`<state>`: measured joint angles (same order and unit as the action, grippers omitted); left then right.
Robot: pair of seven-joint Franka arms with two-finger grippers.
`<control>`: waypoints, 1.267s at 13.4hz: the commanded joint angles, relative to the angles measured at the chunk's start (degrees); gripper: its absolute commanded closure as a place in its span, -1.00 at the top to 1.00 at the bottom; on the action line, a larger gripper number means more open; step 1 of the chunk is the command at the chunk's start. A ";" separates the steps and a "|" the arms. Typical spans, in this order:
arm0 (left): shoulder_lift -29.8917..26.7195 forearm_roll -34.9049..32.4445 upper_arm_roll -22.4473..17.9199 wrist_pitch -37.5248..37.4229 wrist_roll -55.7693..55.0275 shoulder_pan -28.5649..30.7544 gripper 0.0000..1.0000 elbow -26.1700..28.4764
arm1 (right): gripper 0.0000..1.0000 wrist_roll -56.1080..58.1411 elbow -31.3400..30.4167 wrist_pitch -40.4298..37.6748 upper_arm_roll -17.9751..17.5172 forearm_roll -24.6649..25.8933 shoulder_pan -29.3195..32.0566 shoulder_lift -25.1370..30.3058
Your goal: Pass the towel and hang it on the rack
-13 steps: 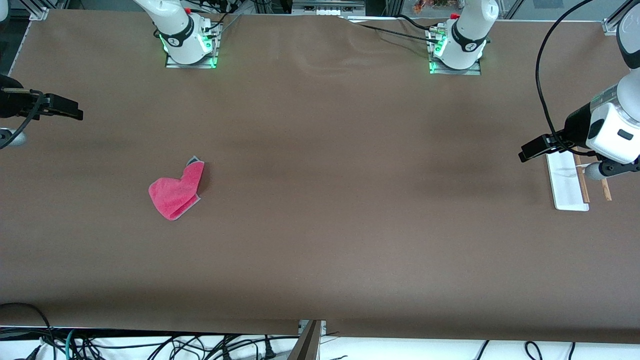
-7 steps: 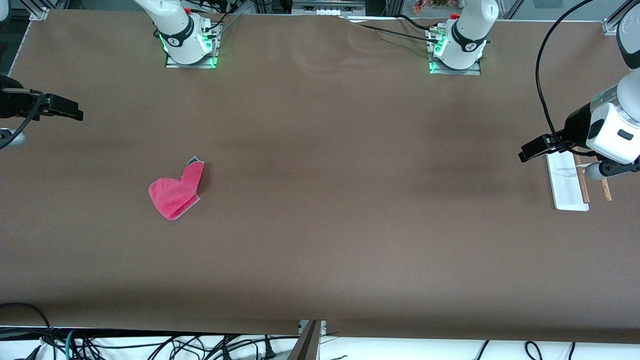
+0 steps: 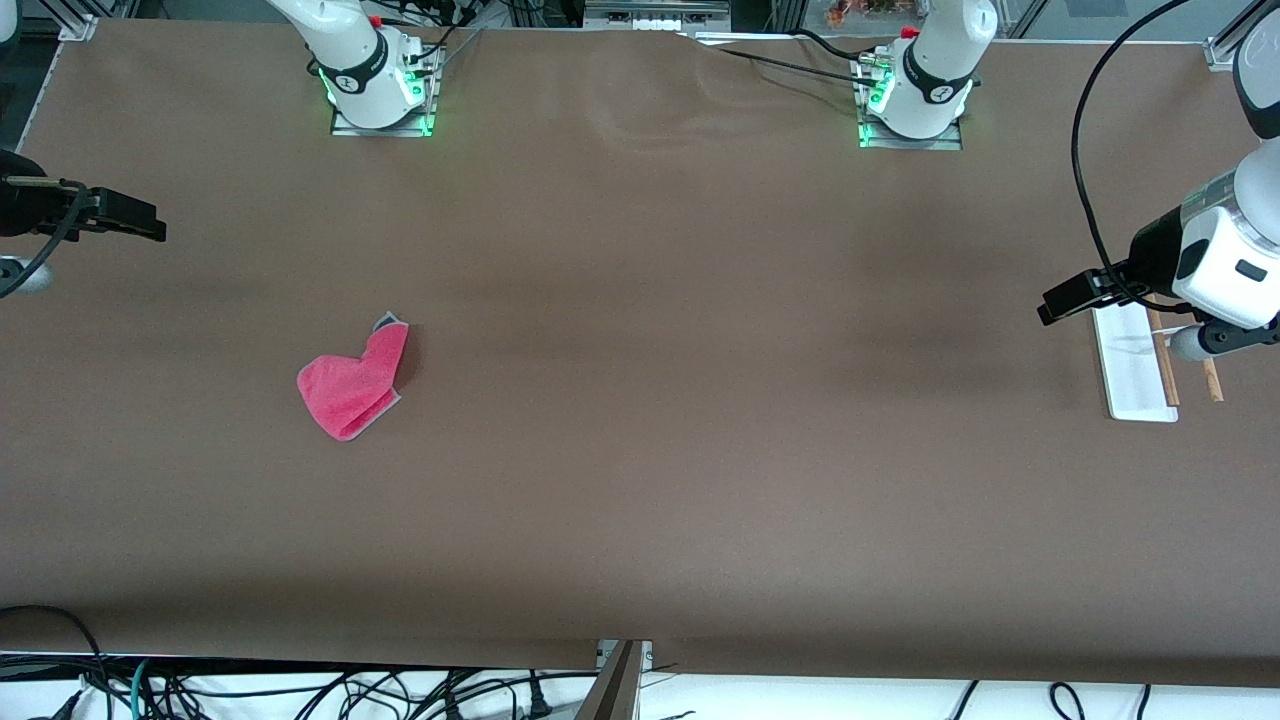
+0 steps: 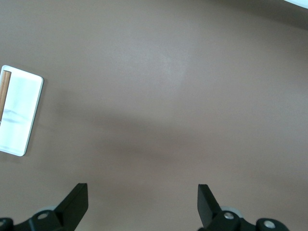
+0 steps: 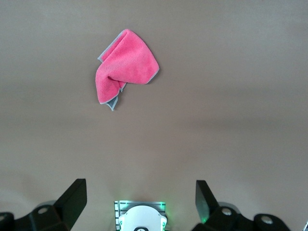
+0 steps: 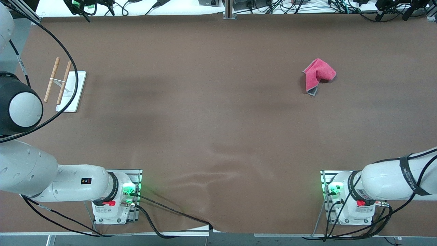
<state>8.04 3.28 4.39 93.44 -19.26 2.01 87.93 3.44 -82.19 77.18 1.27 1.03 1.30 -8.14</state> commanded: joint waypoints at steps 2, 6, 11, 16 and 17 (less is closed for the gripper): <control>0.92 1.29 0.01 -0.36 -0.25 0.37 1.00 -1.71 | 1.00 0.69 1.33 -0.37 -0.04 0.90 -0.07 -0.57; 0.92 1.29 0.01 -0.36 -0.25 0.37 1.00 -1.71 | 1.00 0.26 1.24 0.50 -0.12 0.47 -0.15 -1.44; 0.92 1.29 0.01 -0.36 -0.25 0.37 1.00 -1.71 | 1.00 0.43 -5.33 7.96 -2.13 -0.50 -0.16 -3.38; 0.92 1.29 0.01 -0.36 -0.16 0.37 1.00 -1.71 | 1.00 -0.18 -14.83 22.81 -4.25 -2.17 -0.24 -7.06; 0.92 1.29 0.01 -0.36 -0.16 0.37 1.00 -1.71 | 1.00 -0.18 -15.97 25.45 -4.86 -2.35 -0.33 -7.94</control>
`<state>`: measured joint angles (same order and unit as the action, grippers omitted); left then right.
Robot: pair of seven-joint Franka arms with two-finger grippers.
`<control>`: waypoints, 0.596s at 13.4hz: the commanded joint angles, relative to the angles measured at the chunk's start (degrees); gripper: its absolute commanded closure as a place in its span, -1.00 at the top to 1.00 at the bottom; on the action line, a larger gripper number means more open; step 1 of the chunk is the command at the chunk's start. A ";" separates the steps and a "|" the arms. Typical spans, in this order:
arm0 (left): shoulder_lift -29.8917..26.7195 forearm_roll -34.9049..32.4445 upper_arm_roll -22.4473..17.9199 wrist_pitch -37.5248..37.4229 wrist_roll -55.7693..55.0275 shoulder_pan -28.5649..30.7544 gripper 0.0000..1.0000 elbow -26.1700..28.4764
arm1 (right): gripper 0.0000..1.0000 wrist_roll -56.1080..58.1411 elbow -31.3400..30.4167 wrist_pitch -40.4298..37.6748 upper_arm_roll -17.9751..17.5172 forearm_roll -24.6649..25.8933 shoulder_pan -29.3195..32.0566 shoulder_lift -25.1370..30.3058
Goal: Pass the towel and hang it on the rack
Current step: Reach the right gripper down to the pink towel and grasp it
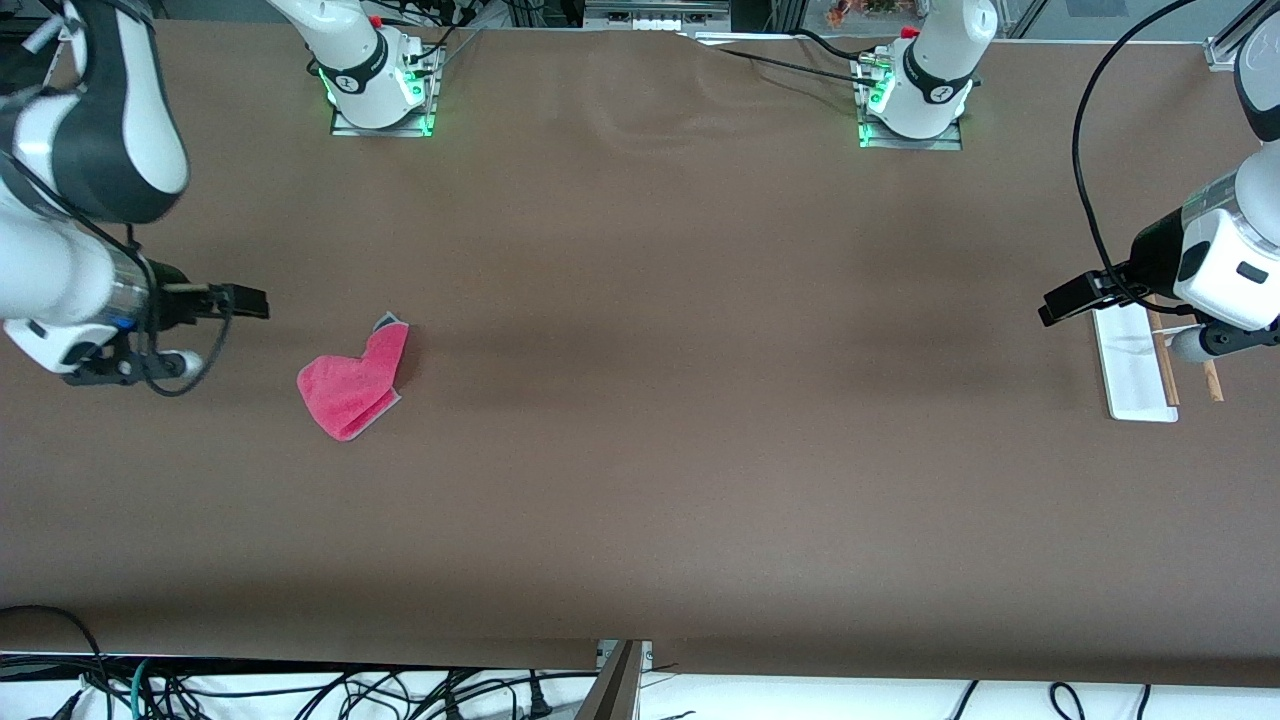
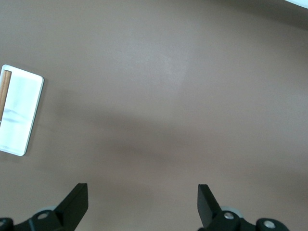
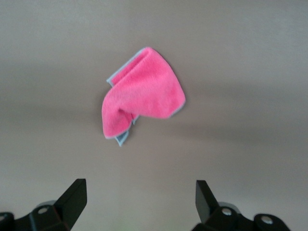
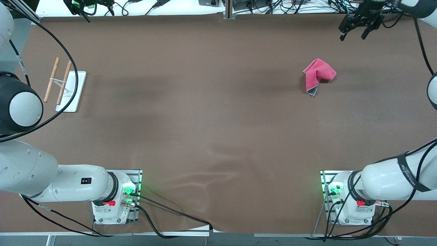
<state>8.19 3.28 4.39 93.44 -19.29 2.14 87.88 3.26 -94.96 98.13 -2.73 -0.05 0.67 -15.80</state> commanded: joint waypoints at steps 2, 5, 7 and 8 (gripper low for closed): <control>0.77 1.29 0.00 -0.37 -0.14 0.23 1.00 -1.66 | 1.00 -0.10 -5.67 9.25 -1.05 -1.27 -0.05 -1.68; 0.77 1.20 0.00 -0.37 -0.14 0.14 1.00 -1.75 | 1.00 -0.19 -9.71 16.09 -1.05 -1.27 -1.29 -4.41; 0.77 1.20 0.00 -0.37 -0.05 0.14 1.00 -1.75 | 1.00 -0.10 -14.18 24.25 -1.05 -1.27 -1.55 -6.34; 0.77 1.20 0.00 -0.37 -0.05 0.23 1.00 -1.75 | 1.00 -0.10 -15.60 27.34 -1.05 -1.27 -1.64 -7.31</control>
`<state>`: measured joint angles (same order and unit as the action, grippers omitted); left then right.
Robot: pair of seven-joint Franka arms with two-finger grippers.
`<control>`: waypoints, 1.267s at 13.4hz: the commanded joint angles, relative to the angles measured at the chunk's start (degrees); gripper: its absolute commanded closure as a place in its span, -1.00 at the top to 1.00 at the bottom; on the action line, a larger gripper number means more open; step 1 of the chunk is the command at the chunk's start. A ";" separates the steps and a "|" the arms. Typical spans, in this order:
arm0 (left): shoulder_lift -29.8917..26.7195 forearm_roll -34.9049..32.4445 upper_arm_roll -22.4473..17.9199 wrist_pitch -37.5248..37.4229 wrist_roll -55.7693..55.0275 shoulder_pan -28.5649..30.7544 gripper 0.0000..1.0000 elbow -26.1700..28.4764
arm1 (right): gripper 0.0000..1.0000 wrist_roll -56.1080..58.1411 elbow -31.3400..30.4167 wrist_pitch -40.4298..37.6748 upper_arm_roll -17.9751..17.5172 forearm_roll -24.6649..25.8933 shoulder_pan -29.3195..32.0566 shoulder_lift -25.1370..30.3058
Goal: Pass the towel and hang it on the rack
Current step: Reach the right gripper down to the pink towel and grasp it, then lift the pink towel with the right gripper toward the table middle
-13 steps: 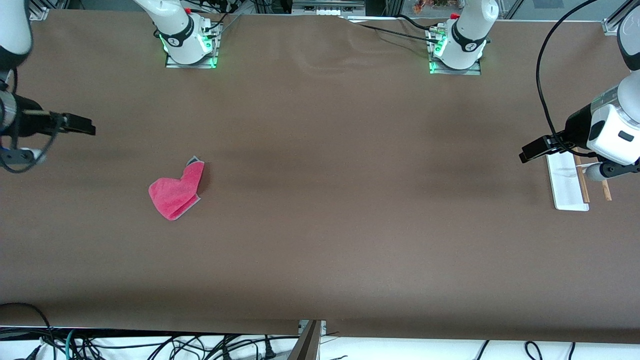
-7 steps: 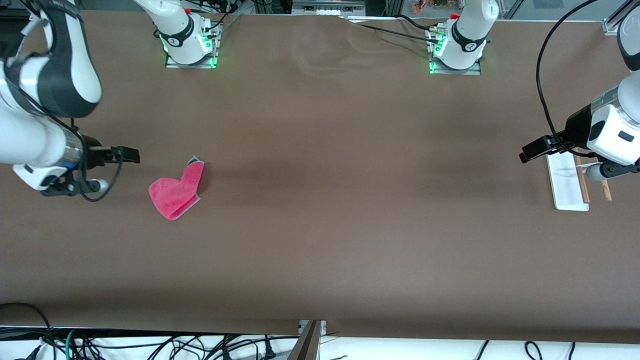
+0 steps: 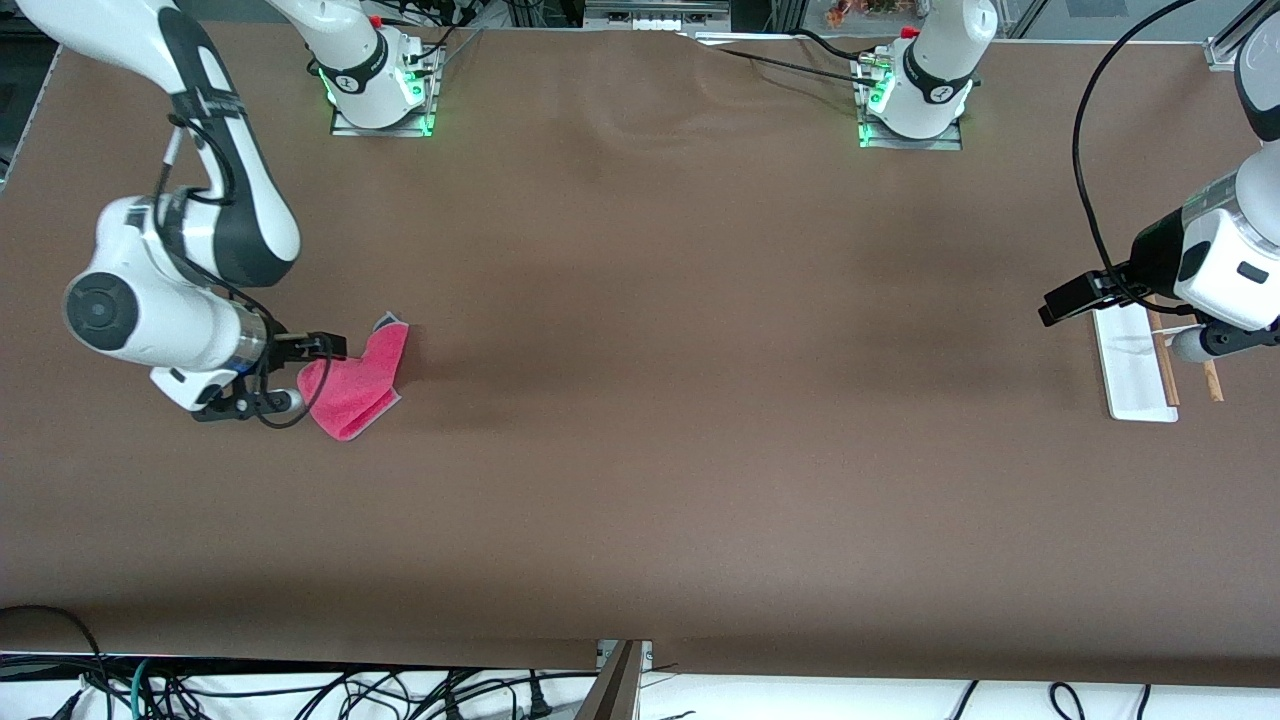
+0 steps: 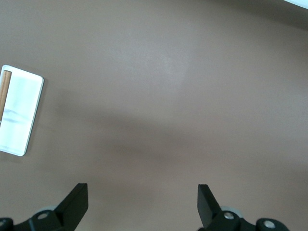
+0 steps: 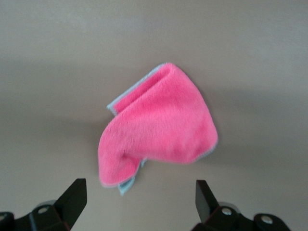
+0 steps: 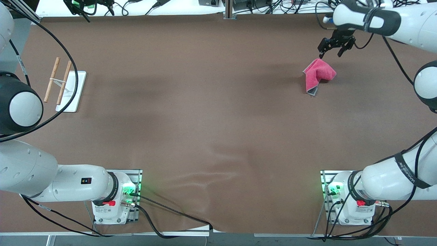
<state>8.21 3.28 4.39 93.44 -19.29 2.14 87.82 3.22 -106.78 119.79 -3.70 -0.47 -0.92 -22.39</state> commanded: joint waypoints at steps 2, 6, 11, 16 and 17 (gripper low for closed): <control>0.76 1.20 0.00 -0.37 -0.05 0.14 1.00 -1.69 | 1.00 -0.05 -4.67 7.13 -0.08 -0.85 -0.74 -2.39; 0.76 1.20 0.00 -0.37 -0.05 0.14 1.00 -1.69 | 0.99 -0.05 -6.08 7.21 -0.08 -0.94 -0.75 -3.97; 0.76 1.20 0.00 -0.37 -0.05 0.14 1.00 -1.69 | -0.61 -0.05 -5.81 10.81 -0.08 -0.94 -0.75 -5.29; 0.76 1.20 0.00 -0.28 -0.05 0.14 1.00 -1.69 | -1.00 -2.86 -3.54 10.04 -0.69 -0.85 -0.75 -4.60; 0.76 1.20 0.00 -0.28 -0.05 0.14 1.00 -1.69 | -1.00 -3.13 -1.70 7.33 -1.39 -0.85 -0.75 -4.07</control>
<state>8.21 3.28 4.39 93.44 -19.29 2.14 87.80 1.48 -110.64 130.00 -3.93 -0.48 -1.64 -27.91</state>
